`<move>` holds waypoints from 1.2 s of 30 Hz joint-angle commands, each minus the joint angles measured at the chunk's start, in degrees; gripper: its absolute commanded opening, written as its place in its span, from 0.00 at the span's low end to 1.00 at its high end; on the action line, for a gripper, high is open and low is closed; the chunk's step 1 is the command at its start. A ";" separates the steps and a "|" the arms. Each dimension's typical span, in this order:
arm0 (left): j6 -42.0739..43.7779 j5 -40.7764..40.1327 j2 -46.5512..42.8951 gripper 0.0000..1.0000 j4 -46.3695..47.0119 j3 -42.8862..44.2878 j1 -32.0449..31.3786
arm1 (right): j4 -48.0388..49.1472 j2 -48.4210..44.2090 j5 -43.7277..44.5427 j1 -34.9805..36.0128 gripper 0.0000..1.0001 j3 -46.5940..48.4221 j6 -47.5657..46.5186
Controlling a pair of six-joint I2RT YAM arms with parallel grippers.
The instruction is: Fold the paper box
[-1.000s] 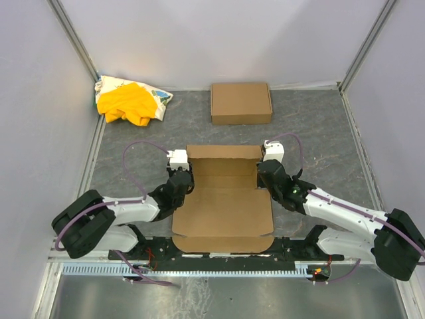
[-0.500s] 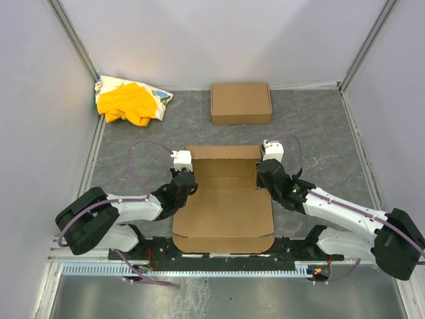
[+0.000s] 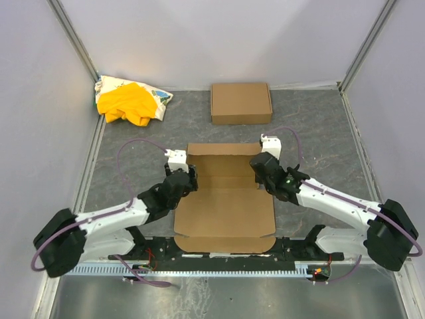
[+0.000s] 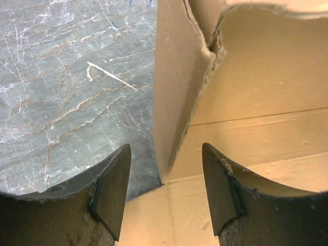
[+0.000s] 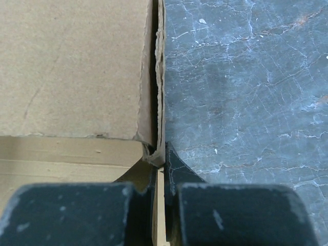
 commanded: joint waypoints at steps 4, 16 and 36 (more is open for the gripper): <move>-10.81 8.57 -19.48 0.62 -25.16 8.11 -0.52 | -6.86 0.03 2.91 -0.28 0.02 8.71 -2.83; -0.27 10.25 -43.34 0.47 -45.59 26.67 -0.42 | -37.11 9.55 -6.23 -1.49 0.02 45.16 -30.49; 5.16 2.97 -56.14 0.48 -46.27 18.37 -0.43 | -60.16 46.38 -20.20 -1.78 0.62 83.21 -38.50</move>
